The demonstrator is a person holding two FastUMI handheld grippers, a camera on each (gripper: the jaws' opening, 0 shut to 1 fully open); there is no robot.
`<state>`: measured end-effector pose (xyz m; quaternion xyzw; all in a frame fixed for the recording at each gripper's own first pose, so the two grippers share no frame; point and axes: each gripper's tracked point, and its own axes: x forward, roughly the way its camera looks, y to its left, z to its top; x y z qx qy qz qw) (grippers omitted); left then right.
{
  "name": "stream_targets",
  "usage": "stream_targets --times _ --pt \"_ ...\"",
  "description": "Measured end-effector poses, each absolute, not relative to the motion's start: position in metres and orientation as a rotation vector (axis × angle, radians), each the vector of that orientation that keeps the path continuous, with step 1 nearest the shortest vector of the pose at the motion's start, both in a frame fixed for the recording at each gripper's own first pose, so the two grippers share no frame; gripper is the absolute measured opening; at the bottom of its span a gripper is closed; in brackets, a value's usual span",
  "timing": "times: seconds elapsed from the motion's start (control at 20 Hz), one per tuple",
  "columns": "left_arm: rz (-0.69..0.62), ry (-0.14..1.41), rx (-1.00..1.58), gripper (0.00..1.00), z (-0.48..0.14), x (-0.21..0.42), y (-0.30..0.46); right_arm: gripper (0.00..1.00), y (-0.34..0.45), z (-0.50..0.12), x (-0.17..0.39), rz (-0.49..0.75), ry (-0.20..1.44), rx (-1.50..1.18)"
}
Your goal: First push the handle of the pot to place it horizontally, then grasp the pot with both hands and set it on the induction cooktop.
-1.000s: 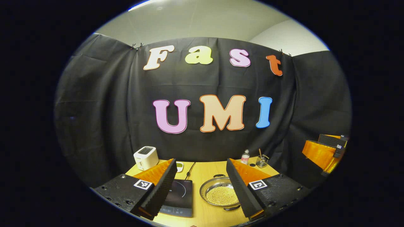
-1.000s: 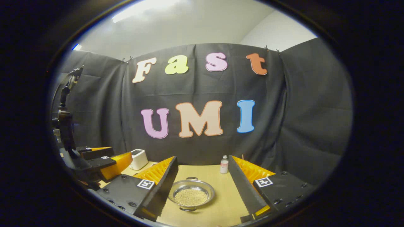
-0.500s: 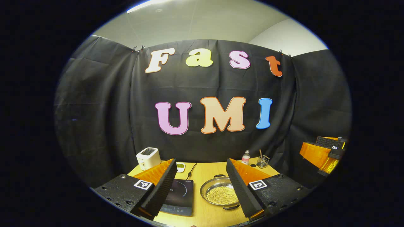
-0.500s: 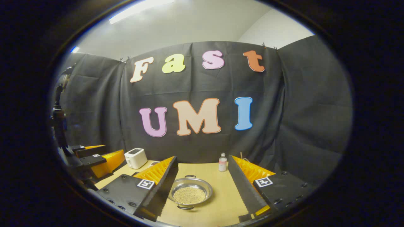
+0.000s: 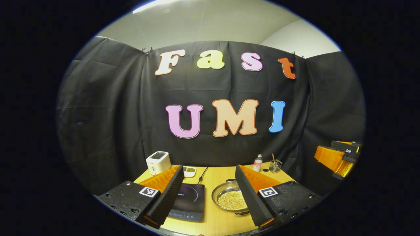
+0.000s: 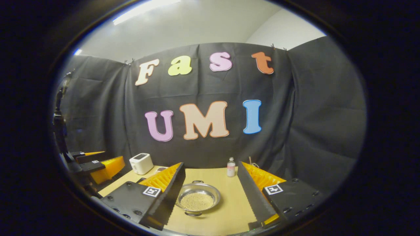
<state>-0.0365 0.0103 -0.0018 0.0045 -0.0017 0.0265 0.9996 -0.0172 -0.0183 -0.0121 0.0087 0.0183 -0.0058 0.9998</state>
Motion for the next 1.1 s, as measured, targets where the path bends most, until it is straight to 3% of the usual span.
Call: stream_targets --times 0.25,0.4,0.5,0.55,0.6,0.7,0.8,1.05,1.1 --pt "0.07 0.011 0.011 0.92 -0.008 -0.041 0.031 0.98 -0.002 -0.03 -0.017 -0.008 0.073 0.023" --pt "0.077 0.021 0.019 0.92 -0.012 -0.042 0.046 0.6 0.01 -0.043 -0.015 -0.007 0.105 0.031" --pt "0.079 0.027 0.016 0.95 -0.015 -0.041 0.055 0.6 0.012 -0.051 -0.009 -0.021 0.118 0.023" --pt "0.08 0.031 0.014 0.92 -0.018 -0.041 0.06 0.6 0.017 -0.055 -0.01 -0.019 0.124 0.032" --pt "0.082 0.033 0.013 0.92 -0.019 -0.04 0.064 0.36 0.022 -0.061 -0.007 -0.017 0.136 0.039" --pt "0.081 0.041 0.011 0.95 -0.022 -0.039 0.073 0.23 0.024 -0.073 -0.005 -0.043 0.158 0.036" --pt "0.083 0.047 0.015 0.92 -0.025 -0.036 0.083 0.03 0.035 -0.085 -0.004 -0.031 0.195 0.03" --pt "0.086 0.058 0.036 0.92 -0.03 -0.028 0.107 0.0 0.054 -0.119 0.002 -0.032 0.257 0.047" --pt "0.084 0.061 0.038 0.95 -0.03 -0.026 0.11 0.0 0.058 -0.126 0.003 -0.03 0.272 0.05"
